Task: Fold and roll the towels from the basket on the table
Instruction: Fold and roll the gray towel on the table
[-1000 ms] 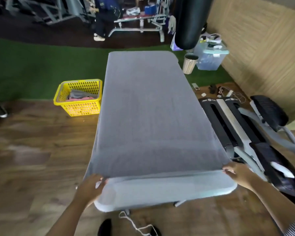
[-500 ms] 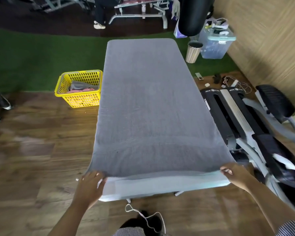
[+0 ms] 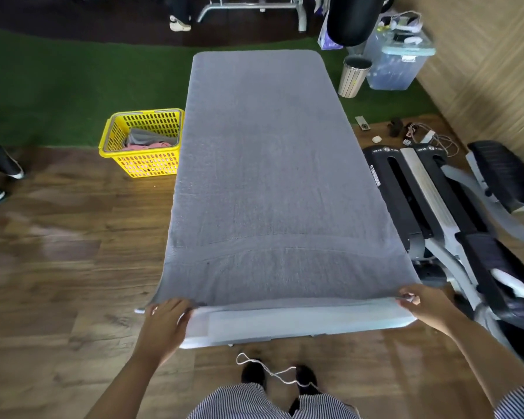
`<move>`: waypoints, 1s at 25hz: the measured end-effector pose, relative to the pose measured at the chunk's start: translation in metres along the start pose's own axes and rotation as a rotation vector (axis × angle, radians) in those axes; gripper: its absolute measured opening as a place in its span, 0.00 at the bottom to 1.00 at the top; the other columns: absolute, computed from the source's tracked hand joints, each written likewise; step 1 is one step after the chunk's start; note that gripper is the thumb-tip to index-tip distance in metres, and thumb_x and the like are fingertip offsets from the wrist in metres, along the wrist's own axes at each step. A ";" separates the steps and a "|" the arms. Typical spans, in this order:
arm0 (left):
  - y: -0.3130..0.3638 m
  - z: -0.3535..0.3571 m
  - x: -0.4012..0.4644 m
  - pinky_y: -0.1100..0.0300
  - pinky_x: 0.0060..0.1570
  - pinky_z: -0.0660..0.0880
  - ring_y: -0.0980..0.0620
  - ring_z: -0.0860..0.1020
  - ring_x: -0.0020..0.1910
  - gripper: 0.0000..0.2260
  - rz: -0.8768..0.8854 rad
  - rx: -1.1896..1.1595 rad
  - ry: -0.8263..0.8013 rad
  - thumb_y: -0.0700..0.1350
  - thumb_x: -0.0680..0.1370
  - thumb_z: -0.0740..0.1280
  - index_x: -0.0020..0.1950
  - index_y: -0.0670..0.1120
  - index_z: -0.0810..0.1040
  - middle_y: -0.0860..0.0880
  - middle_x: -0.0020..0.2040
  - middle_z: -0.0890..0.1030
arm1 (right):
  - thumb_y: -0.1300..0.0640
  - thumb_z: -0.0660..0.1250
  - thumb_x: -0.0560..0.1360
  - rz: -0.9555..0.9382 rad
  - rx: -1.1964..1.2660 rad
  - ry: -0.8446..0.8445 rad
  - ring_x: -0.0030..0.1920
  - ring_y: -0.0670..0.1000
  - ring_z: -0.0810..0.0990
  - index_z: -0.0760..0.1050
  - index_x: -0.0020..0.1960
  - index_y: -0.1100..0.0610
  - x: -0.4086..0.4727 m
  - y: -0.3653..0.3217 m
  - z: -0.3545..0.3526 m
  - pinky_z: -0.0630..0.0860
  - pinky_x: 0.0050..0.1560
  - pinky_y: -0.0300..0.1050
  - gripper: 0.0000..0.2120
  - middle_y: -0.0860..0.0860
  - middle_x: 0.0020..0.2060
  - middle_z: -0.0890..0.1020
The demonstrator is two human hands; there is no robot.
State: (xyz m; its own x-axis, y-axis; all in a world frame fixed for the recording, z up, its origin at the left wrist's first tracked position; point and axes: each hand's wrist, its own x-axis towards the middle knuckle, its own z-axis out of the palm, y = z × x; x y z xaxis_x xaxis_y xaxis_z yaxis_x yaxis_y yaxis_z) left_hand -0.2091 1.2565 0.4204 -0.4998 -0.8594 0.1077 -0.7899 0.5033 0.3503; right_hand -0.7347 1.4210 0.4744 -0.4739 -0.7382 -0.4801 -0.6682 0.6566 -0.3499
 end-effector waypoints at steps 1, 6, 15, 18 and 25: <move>-0.001 0.000 -0.004 0.53 0.44 0.67 0.60 0.72 0.44 0.07 -0.025 0.011 0.007 0.52 0.75 0.57 0.45 0.57 0.75 0.60 0.42 0.79 | 0.55 0.70 0.73 0.006 0.002 -0.009 0.44 0.49 0.76 0.75 0.49 0.51 0.001 0.003 -0.003 0.68 0.44 0.39 0.07 0.48 0.43 0.78; 0.006 0.000 -0.023 0.51 0.44 0.66 0.59 0.73 0.44 0.07 -0.090 0.046 0.031 0.53 0.75 0.57 0.45 0.57 0.74 0.60 0.42 0.79 | 0.52 0.69 0.73 -0.103 -0.089 -0.145 0.40 0.44 0.77 0.75 0.38 0.43 0.003 0.014 -0.017 0.70 0.39 0.37 0.07 0.44 0.37 0.80; 0.022 0.003 -0.018 0.48 0.53 0.65 0.57 0.77 0.44 0.16 -0.254 0.250 0.119 0.58 0.75 0.55 0.43 0.54 0.80 0.57 0.41 0.82 | 0.54 0.69 0.73 -0.190 -0.057 -0.083 0.40 0.46 0.78 0.75 0.38 0.47 0.012 0.026 -0.022 0.71 0.40 0.38 0.06 0.45 0.37 0.80; 0.028 0.003 -0.012 0.46 0.51 0.65 0.50 0.81 0.41 0.17 -0.267 0.311 0.119 0.58 0.75 0.55 0.42 0.52 0.80 0.55 0.39 0.81 | 0.55 0.69 0.73 -0.184 -0.055 -0.043 0.38 0.46 0.75 0.71 0.34 0.44 0.016 0.028 -0.013 0.68 0.37 0.38 0.12 0.42 0.34 0.76; 0.037 0.005 -0.007 0.44 0.48 0.67 0.44 0.80 0.38 0.12 -0.236 0.411 0.173 0.51 0.74 0.58 0.42 0.46 0.78 0.48 0.38 0.80 | 0.59 0.71 0.71 -0.254 -0.005 0.189 0.39 0.54 0.75 0.77 0.43 0.58 0.012 0.034 0.007 0.67 0.38 0.43 0.04 0.50 0.39 0.75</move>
State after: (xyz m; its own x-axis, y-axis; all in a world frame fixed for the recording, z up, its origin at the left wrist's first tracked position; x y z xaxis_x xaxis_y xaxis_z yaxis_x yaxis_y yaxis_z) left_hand -0.2360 1.2818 0.4276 -0.2518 -0.9389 0.2348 -0.9663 0.2572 -0.0077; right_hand -0.7594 1.4356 0.4511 -0.3899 -0.8943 -0.2194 -0.7812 0.4474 -0.4354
